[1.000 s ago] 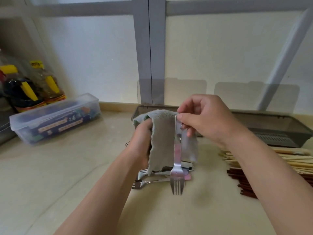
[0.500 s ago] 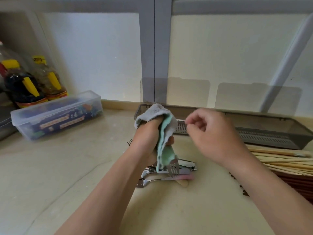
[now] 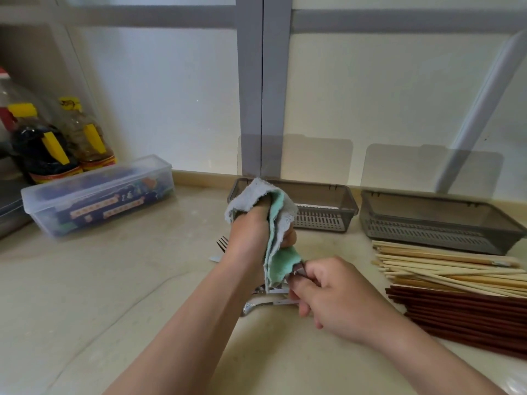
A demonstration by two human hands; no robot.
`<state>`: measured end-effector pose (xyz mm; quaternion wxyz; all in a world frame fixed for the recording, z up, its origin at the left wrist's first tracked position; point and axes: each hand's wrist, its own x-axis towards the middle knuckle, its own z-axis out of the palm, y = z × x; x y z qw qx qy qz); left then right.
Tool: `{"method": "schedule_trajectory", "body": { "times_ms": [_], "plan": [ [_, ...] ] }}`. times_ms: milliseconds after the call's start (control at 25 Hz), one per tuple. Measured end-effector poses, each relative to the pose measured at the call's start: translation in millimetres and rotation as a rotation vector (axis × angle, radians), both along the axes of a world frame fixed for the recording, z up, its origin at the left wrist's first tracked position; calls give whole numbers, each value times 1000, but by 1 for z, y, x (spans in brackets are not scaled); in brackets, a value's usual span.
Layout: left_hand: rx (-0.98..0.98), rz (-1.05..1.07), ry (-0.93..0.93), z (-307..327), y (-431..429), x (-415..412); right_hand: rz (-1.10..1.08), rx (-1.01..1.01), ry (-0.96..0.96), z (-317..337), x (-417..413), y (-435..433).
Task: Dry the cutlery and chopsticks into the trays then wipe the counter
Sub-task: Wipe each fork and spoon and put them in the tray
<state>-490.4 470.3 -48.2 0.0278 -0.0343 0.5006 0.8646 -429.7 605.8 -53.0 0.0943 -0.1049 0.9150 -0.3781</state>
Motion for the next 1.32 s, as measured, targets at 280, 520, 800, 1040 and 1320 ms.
{"method": "schedule_trajectory", "body": {
  "times_ms": [280,520,800,1040,1320],
  "plan": [
    [-135,34,-55,-2,13,10,-37,-79,59,3,-17,0],
    [-249,-145,138,-1,-1,21,42,196,2,59,-27,38],
    [-589,-291,330,9,4,39,-69,-253,370,77,-67,13],
    [-617,-305,324,9,4,40,7,-66,248,88,-78,32],
    [-671,-263,317,6,-1,35,-67,-132,235,91,-78,35]
  ]
}}
